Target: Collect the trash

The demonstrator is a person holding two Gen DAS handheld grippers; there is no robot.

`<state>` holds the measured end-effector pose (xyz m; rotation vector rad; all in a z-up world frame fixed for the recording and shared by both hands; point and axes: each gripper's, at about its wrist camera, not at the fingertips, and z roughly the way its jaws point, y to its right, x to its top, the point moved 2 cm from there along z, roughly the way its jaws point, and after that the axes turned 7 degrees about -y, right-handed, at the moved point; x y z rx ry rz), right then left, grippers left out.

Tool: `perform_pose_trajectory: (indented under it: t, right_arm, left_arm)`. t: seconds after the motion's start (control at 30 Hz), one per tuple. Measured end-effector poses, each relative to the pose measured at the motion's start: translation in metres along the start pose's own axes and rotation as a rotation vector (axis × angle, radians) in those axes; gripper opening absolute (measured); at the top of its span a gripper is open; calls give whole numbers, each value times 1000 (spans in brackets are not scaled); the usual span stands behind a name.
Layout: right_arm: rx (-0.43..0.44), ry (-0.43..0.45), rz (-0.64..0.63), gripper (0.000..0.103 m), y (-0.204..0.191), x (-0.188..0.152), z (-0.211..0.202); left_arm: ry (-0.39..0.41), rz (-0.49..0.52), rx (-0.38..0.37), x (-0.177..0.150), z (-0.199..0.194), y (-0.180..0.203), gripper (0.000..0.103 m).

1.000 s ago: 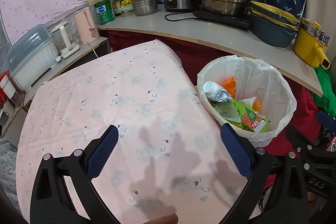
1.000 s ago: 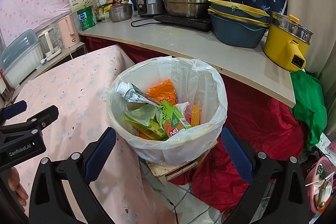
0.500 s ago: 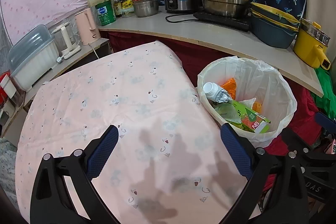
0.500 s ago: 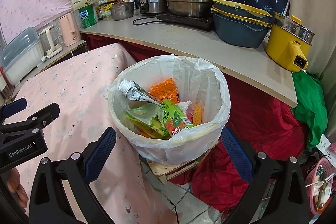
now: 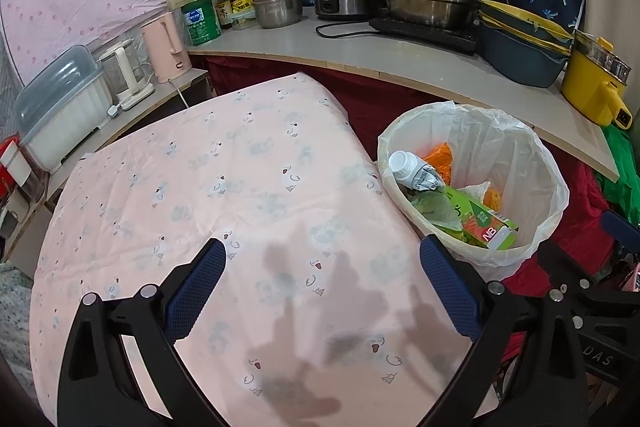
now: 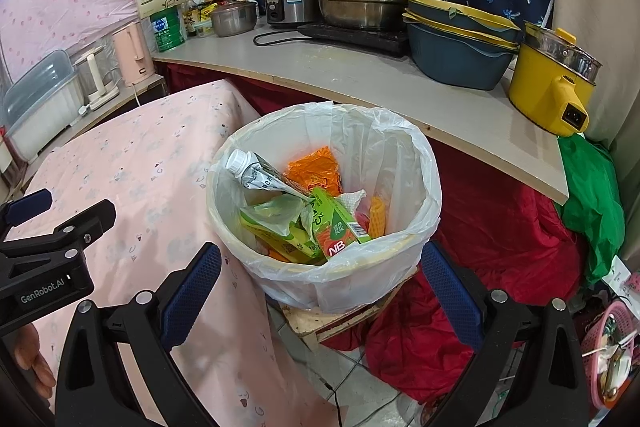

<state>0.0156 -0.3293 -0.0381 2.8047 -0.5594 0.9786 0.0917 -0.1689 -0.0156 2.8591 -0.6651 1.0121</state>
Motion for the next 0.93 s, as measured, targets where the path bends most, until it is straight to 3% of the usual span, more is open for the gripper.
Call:
perform_pose_trajectory:
  t: [0.93]
  right_arm:
    - [-1, 1, -1, 97, 0, 1, 0]
  left_arm:
    - [-2, 37, -8, -5, 5, 4, 93]
